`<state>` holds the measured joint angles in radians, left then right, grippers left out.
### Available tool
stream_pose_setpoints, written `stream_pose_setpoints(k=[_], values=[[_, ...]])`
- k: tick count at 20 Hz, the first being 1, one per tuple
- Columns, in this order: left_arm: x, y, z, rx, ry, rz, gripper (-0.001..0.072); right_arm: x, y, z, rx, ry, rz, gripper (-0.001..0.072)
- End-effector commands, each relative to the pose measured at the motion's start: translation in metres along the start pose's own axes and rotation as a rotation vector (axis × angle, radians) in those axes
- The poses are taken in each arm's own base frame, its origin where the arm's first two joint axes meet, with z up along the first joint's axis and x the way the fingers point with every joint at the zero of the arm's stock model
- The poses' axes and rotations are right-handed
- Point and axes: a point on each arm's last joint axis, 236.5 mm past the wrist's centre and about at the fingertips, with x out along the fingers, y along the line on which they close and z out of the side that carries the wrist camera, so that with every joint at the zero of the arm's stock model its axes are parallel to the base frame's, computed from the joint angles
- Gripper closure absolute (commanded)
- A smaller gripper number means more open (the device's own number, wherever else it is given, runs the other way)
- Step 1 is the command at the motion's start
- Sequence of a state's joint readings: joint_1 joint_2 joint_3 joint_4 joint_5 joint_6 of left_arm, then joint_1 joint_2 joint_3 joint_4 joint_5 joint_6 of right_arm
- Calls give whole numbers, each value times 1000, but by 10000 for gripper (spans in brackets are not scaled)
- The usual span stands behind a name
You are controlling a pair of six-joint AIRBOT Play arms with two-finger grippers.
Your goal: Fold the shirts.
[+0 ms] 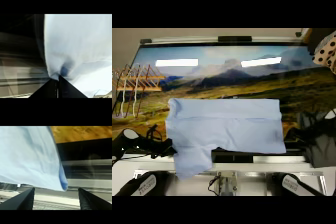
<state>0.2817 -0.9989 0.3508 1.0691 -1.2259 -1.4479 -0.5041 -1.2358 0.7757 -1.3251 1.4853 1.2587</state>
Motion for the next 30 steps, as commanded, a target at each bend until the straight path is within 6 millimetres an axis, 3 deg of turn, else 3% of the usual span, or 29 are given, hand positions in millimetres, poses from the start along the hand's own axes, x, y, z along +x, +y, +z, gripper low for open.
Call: stream_pose_setpoints(k=[1,8,9,10,12,13,14,16,18,20,22,25,27,30], values=[[0,2,3,3,-12,9,667,29,6,-8,27,5,62,51],[0,2,3,3,-13,9,667,50,10,-22,57,39,90,61],[0,2,3,3,-13,9,667,50,10,-20,72,30,92,89],[0,2,3,3,-13,9,667,50,10,-16,92,12,92,191],[0,2,3,4,-12,9,667,50,11,-9,116,-16,98,214],[0,2,3,3,-13,9,667,50,14,-7,120,-22,111,294],[0,2,3,4,-13,9,667,50,18,-6,118,-23,121,450],[0,2,3,6,-14,9,667,53,26,-8,78,-8,112,613],[-7,-2,11,43,-35,7,667,55,35,-10,26,10,100,624],[-29,-16,25,182,-75,3,667,49,42,-8,-47,19,94,625],[-64,-34,47,266,-145,4,668,27,46,12,-88,-49,80,625],[-112,-67,81,330,-269,-32,670,-21,53,67,-56,-254,33,626],[-121,-86,101,342,-286,-70,669,-42,65,97,-122,-337,-38,626],[-122,-99,140,340,-269,-83,668,-56,88,143,-187,-417,-131,626]])
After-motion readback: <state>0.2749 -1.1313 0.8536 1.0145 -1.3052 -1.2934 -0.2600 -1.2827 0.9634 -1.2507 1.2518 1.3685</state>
